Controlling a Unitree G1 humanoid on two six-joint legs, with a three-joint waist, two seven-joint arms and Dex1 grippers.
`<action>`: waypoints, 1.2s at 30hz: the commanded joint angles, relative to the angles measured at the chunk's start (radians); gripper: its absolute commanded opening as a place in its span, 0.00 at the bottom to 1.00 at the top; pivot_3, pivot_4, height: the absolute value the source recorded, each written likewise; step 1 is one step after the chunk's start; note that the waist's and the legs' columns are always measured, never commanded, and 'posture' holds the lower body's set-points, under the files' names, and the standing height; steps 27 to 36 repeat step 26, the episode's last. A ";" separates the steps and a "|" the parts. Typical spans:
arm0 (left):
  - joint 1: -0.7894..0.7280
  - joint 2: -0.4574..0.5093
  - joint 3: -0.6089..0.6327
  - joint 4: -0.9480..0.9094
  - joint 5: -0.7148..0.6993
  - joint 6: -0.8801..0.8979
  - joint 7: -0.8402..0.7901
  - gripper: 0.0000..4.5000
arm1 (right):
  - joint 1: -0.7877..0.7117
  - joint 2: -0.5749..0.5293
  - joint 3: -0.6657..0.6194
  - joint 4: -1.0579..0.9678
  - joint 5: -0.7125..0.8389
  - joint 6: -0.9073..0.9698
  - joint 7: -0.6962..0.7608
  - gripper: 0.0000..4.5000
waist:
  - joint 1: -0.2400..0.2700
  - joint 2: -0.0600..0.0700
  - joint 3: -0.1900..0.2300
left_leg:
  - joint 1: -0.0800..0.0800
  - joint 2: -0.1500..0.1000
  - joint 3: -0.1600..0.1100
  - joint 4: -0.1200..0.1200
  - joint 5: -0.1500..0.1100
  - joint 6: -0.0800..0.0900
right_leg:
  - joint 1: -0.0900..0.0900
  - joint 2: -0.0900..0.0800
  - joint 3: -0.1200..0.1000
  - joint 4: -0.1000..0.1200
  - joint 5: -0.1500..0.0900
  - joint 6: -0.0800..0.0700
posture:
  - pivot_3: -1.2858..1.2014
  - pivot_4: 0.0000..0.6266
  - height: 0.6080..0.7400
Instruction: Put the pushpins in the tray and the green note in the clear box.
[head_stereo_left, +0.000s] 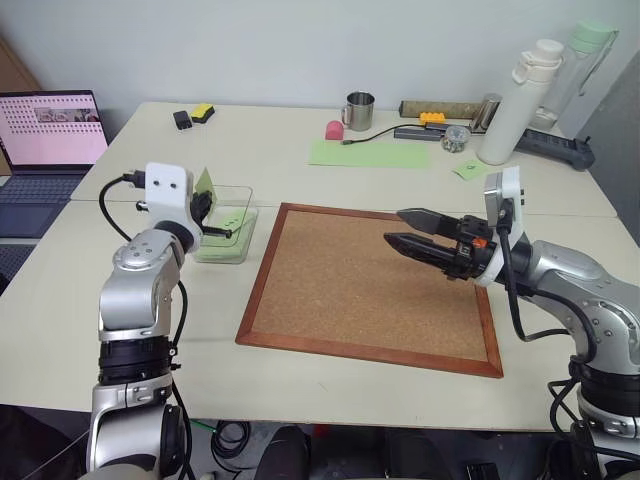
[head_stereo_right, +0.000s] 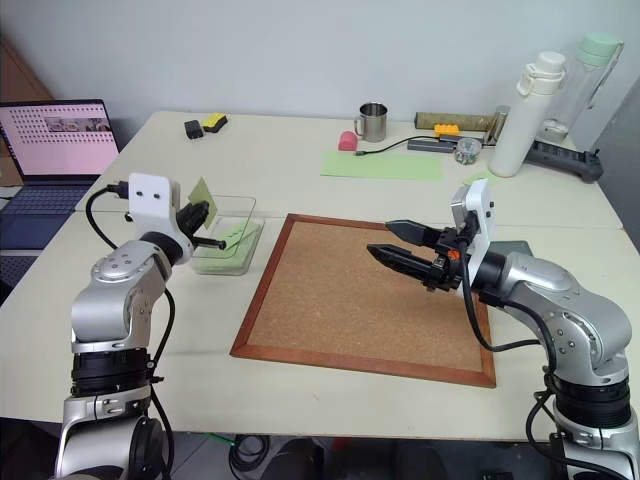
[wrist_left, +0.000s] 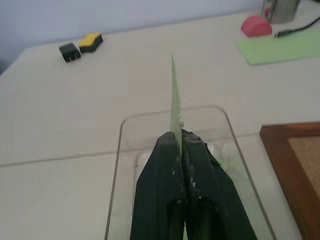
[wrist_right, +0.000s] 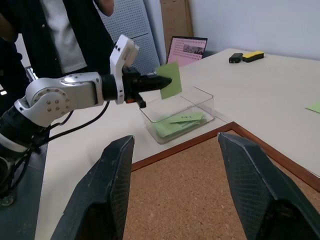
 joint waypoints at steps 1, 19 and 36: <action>-0.003 0.017 0.001 -0.028 0.006 -0.001 0.006 0.09 | -0.020 -0.010 -0.001 -0.005 -0.005 -0.031 0.017 0.62 | -0.001 0.000 0.000 | 0.000 0.000 0.000 0.000 0.000 0.000 | 0.000 0.000 0.000 0.000 0.000 0.000 | 0.52 0.24 1.00; 0.002 0.170 -0.194 -0.181 -0.176 0.017 -0.496 0.84 | 0.073 -0.150 0.023 0.060 -0.181 -0.119 0.088 0.62 | -0.003 0.000 0.000 | -0.001 0.000 0.000 0.000 0.000 0.000 | 0.000 0.000 0.000 -0.001 0.000 0.000 | 0.52 0.24 1.00; 0.073 0.302 -0.293 -0.163 -0.177 -0.107 -0.749 0.84 | 0.160 -0.230 0.043 0.102 -0.248 -0.199 0.207 0.62 | -0.020 0.001 0.001 | 0.001 0.001 0.003 -0.001 -0.001 0.001 | -0.001 0.001 0.002 0.000 0.000 0.000 | 0.52 0.24 1.00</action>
